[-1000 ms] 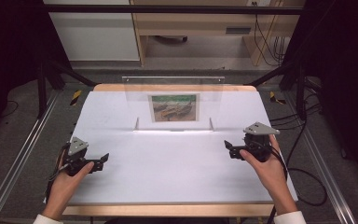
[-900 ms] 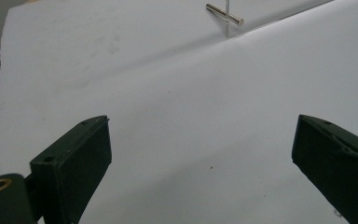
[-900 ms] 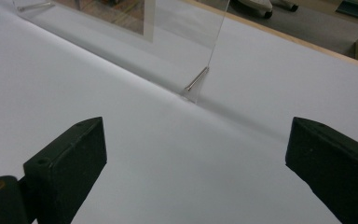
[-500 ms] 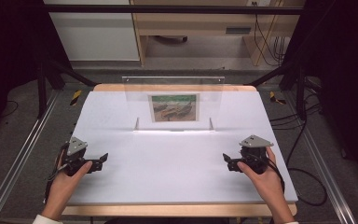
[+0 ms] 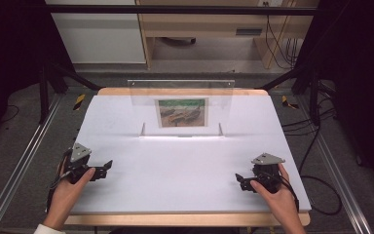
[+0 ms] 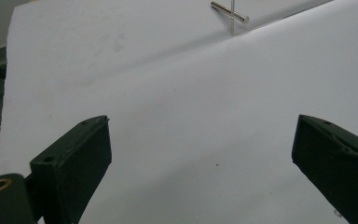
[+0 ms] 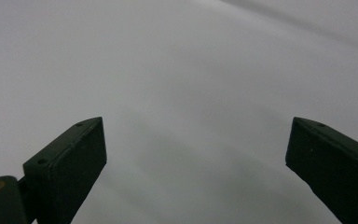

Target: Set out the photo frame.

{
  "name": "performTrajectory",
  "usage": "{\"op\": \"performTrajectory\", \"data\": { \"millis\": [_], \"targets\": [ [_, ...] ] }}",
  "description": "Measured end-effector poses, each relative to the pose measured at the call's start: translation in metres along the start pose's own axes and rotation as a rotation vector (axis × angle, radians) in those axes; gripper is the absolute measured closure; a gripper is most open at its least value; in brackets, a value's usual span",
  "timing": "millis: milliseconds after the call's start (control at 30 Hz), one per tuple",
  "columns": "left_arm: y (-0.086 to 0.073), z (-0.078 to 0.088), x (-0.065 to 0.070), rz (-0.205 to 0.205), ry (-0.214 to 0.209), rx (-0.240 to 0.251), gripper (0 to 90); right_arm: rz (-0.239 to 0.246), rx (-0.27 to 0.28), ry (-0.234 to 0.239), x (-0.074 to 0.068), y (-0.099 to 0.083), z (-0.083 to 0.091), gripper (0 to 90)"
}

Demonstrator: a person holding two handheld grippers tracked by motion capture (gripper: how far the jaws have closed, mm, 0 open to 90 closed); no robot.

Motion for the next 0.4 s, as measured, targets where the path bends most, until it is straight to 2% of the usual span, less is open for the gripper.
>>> {"op": "performTrajectory", "data": {
  "millis": [267, 400],
  "targets": [
    [0.0, 0.0, 0.0, -0.008, -0.001, -0.005, 4.7, -0.001, -0.052, 0.006, -0.004, -0.013, 0.004, 5.6],
    [0.0, -0.001, 0.002, -0.018, 0.0, -0.008, 4.7, 0.007, -0.056, 0.006, -0.005, -0.014, 0.003, 5.7]
  ]
}}
Point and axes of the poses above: each handheld gripper's, and its own axes: z roughly backward along the jaws, y roughly out of its top, x roughly to its right, the point moved 8 cm from there along -z, roughly forward along the jaws, and after that the axes turned 10 degrees about x, right-handed, at the moved point
